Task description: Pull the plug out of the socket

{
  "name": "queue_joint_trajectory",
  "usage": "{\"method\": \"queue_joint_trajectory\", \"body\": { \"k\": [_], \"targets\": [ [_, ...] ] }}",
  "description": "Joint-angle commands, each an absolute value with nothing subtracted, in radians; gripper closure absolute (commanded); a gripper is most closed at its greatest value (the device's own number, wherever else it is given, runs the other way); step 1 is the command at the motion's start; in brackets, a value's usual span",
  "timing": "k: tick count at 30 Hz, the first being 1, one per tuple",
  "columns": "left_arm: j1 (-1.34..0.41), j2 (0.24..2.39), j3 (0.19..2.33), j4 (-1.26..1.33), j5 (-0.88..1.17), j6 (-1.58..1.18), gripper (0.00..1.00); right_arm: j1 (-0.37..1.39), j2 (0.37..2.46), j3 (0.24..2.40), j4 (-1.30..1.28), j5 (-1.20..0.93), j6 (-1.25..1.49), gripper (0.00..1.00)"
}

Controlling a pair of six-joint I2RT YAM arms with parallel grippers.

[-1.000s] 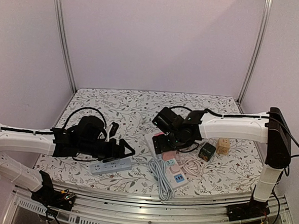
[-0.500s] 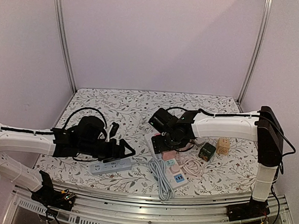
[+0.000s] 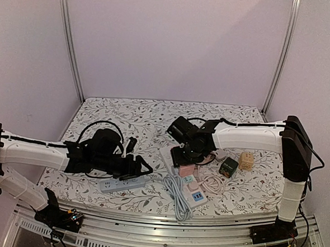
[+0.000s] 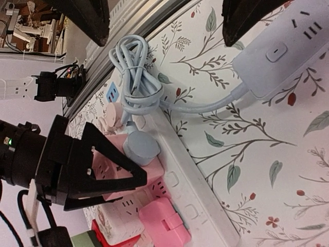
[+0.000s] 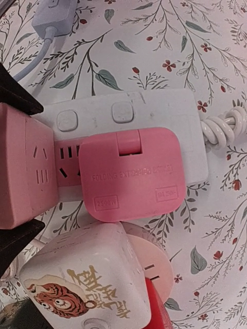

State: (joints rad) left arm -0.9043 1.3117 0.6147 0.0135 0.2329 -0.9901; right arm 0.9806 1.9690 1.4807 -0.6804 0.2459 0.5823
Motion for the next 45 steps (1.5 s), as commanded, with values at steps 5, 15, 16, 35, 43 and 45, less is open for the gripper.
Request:
{"method": "queue_joint_trajectory", "body": {
  "k": [5, 15, 16, 35, 43, 45],
  "targets": [
    [-0.894, 1.380, 0.652, 0.145, 0.284, -1.019, 0.30, 0.970, 1.955, 1.474, -0.583, 0.109, 0.623, 0.66],
    [-0.896, 1.465, 0.650, 0.253, 0.337, -1.061, 0.31, 1.000, 1.879, 1.440, -0.509, 0.058, 0.673, 0.82],
    [-0.896, 1.473, 0.644, 0.267, 0.338, -1.066, 0.31, 1.006, 1.877, 1.440, -0.507, 0.058, 0.676, 0.82],
    [-0.896, 1.635, 0.632, 0.475, 0.395, -1.137, 0.48, 1.044, 1.886, 1.445, -0.478, 0.029, 0.710, 0.84],
    [-0.892, 1.673, 0.631, 0.521, 0.397, -1.157, 0.53, 1.044, 1.888, 1.448, -0.477, 0.019, 0.712, 0.84],
    [-0.891, 1.686, 0.638, 0.526, 0.403, -1.157, 0.55, 1.043, 1.889, 1.451, -0.476, 0.016, 0.712, 0.84]
  ]
}}
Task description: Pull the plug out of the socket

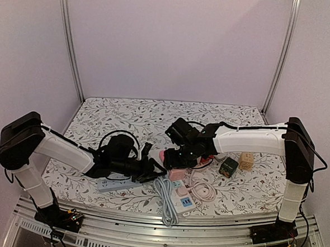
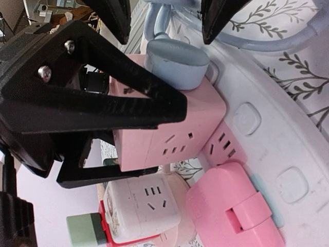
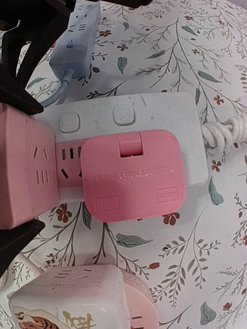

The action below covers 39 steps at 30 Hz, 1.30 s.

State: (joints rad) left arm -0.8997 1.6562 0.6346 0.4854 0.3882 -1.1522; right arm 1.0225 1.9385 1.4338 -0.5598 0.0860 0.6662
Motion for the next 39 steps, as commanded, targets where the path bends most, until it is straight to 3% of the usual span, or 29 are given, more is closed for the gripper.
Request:
{"method": "queue_joint_trajectory", "body": {
  "k": [1, 15, 39],
  "targets": [
    [-0.889, 1.694, 0.642, 0.527, 0.406, -1.157, 0.56, 1.044, 1.890, 1.451, -0.475, 0.017, 0.714, 0.84],
    [-0.870, 1.748, 0.650, 0.586, 0.417, -1.179, 0.58, 1.045, 1.910, 1.467, -0.478, 0.012, 0.716, 0.85],
    [-0.847, 1.807, 0.653, 0.632, 0.425, -1.197, 0.78, 1.067, 1.922, 1.431, -0.487, 0.038, 0.698, 0.93]
  ]
}}
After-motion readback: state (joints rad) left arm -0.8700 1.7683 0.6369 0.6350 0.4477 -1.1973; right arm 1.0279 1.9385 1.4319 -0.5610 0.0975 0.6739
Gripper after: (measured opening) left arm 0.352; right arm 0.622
